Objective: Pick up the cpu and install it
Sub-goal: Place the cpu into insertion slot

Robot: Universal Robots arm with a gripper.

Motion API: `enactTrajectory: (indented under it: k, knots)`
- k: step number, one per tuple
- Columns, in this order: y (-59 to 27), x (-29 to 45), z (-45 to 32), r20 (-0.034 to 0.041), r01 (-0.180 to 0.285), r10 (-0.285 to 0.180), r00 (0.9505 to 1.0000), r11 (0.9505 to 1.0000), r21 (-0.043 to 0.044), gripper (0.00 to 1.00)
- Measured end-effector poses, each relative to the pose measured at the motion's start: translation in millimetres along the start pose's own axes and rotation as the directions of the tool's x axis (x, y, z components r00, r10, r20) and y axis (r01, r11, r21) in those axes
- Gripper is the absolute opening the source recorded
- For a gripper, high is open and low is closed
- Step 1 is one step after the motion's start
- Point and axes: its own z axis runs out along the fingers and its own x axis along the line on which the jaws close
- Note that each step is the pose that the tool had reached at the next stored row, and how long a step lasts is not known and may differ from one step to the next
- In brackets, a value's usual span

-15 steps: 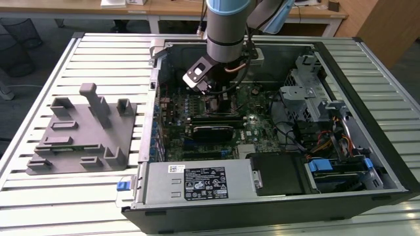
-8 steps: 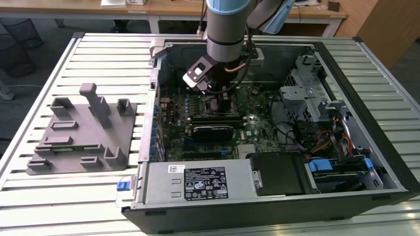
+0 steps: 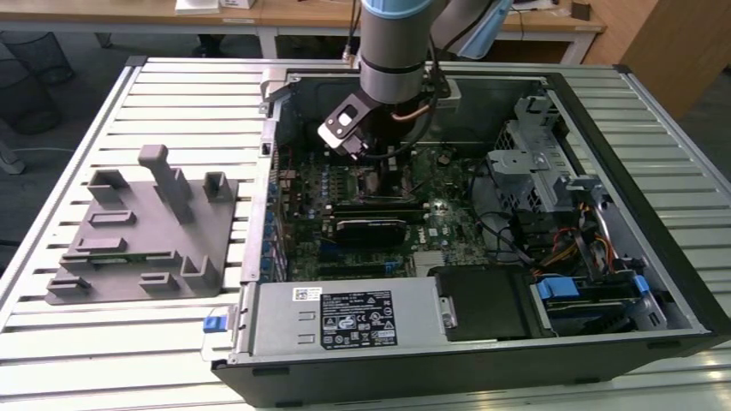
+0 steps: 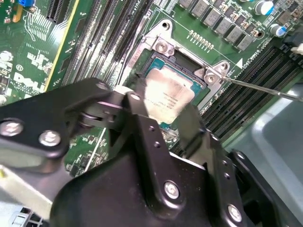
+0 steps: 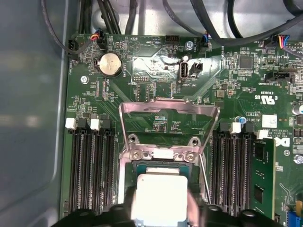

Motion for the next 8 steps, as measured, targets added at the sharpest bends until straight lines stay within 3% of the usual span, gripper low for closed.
enactTrajectory:
  k: [1,3,4,6,7,8]
  knots:
    - [0.0,0.0,-1.1,0.0,0.0,0.0,1.0,1.0,0.0001,0.54]
    - [0.1,0.1,-3.0,0.0,0.0,0.0,1.0,1.0,0.0002,0.42]
    - [0.2,0.1,-3.8,0.0003,0.0,0.0,1.0,1.0,0.0004,0.42]
    - [0.3,0.2,-5.5,0.0022,0.0,0.0,1.0,1.0,0.0005,0.3]
    - [0.3,0.5,-8.6,0.0086,0.0,0.0,1.0,1.0,0.0007,0.18]
    - [0.4,0.5,-9.7,0.0098,0.0,0.0,1.0,1.0,0.0008,0.11]
